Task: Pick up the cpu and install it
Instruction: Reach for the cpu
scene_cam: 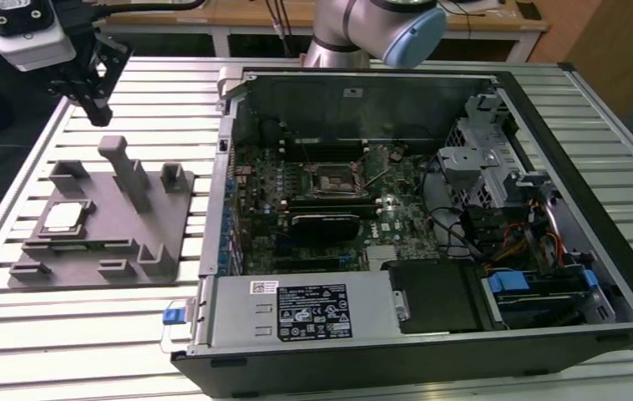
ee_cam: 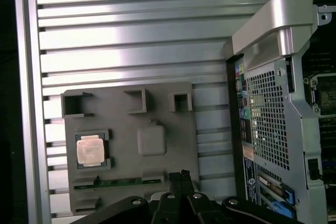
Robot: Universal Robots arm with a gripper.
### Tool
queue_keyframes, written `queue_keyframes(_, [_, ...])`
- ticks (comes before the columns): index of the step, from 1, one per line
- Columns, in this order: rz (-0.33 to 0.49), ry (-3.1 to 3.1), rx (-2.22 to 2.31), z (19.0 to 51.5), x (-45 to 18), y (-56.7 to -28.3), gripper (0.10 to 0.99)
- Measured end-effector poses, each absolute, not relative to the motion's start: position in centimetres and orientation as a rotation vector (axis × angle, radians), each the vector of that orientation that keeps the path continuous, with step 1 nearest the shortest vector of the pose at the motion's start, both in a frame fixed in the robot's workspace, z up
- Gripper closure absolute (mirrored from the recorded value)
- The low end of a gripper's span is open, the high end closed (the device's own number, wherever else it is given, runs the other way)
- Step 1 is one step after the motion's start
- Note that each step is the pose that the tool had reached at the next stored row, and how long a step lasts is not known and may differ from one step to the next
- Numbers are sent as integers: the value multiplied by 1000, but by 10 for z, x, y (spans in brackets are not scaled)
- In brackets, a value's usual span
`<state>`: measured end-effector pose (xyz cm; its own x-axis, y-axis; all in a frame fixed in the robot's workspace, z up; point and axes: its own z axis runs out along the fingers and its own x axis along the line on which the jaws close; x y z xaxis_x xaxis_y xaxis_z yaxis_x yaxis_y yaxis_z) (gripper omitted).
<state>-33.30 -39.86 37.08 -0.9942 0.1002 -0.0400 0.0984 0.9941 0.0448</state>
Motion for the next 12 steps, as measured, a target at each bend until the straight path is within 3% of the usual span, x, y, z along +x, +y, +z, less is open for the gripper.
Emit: queue_keyframes(12, [66,3095,156,365,-340,-399,980])
